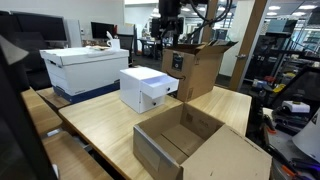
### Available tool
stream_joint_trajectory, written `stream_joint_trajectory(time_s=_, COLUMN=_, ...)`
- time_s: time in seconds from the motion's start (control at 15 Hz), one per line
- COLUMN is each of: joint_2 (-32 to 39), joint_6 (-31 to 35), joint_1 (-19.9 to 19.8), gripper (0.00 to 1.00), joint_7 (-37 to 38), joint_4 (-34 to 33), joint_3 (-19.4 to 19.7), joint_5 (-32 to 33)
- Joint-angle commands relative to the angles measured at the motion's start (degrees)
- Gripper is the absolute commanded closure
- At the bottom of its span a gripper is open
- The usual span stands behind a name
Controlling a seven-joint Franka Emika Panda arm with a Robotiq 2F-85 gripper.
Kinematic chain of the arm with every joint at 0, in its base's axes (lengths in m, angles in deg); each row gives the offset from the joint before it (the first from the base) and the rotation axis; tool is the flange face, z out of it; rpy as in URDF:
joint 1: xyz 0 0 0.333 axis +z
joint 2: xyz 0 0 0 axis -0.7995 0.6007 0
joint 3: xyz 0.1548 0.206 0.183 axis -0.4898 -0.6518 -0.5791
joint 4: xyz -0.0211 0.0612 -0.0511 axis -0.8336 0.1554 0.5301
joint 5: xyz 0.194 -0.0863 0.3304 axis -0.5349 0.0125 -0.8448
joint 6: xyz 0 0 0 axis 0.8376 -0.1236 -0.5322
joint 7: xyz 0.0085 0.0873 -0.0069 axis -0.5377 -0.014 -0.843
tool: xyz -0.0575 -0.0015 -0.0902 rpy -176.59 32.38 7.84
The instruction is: Open the top drawer
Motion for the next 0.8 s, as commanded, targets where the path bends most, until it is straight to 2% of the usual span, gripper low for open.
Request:
stream_joint_trajectory(time_s=0.0, joint_2=-2.65, joint_6=0.69, joint_1=-1.45, gripper=0.0, joint_7=-2.14, joint_4=2.4, joint_3=-0.81, joint_5=1.08)
stream_joint_trajectory(time_s=0.73, joint_2=-3.7, joint_6=0.34, joint_1=-2.87, gripper=0.0, joint_7=-2.16, joint_4=3.13, joint_3=-0.65, joint_5=0.83)
